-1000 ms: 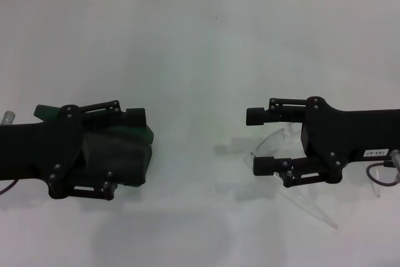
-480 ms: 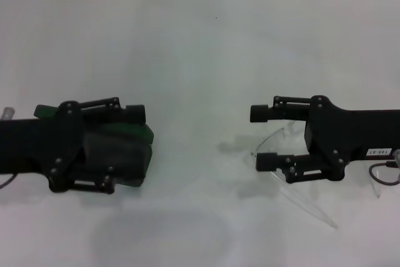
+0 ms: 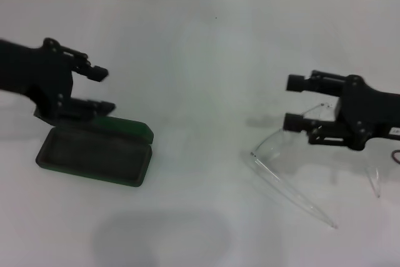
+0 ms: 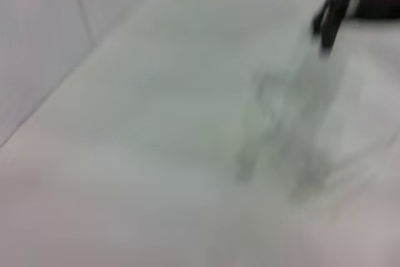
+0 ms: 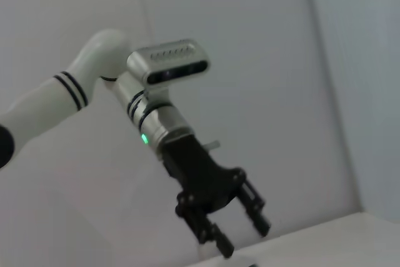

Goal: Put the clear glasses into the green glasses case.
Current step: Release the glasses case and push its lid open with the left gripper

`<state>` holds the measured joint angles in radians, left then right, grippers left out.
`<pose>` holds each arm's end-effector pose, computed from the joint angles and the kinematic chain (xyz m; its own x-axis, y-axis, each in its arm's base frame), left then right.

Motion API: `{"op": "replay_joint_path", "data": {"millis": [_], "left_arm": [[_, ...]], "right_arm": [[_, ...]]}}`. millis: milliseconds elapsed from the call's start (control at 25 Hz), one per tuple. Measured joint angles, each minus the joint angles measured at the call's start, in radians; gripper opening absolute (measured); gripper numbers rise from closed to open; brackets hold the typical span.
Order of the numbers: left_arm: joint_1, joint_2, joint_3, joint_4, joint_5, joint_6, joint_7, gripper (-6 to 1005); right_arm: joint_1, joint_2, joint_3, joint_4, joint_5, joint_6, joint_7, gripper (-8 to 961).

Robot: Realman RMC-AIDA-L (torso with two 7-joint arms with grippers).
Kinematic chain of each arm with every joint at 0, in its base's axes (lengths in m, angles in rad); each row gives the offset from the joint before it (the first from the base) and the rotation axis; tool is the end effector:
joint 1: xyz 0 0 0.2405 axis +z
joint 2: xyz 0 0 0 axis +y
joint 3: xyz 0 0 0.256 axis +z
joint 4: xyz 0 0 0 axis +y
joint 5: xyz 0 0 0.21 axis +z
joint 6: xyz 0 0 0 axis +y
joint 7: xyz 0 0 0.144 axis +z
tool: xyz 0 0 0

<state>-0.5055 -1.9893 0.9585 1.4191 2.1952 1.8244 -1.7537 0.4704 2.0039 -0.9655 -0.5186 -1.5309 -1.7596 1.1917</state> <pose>-0.1951 0.3315 0.0923 0.9922 0.1246 -0.0060 0.1201 -0.9669 -0.2251 0.2382 0.2995 0.0114 0.6661 -0.1687 -0.7266 -0.2753 -0.9609 -0.0293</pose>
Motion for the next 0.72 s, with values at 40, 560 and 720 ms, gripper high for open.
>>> {"op": "replay_joint_path", "data": {"millis": [40, 560, 720], "left_arm": [[-0.03, 0.0, 0.003, 0.0, 0.057, 0.005, 0.001, 765], [-0.122, -0.046, 0.139, -0.093, 0.348, -0.005, 0.003, 540], [-0.128, -0.061, 0.14, -0.091, 0.36, -0.03, 0.001, 539]], "right_arm": [[-0.011, 0.002, 0.015, 0.0, 0.002, -0.001, 0.001, 758], [-0.074, 0.009, 0.057, 0.008, 0.051, -0.026, 0.003, 755], [-0.076, 0.005, 0.057, 0.008, 0.052, -0.035, 0.002, 754]]}}
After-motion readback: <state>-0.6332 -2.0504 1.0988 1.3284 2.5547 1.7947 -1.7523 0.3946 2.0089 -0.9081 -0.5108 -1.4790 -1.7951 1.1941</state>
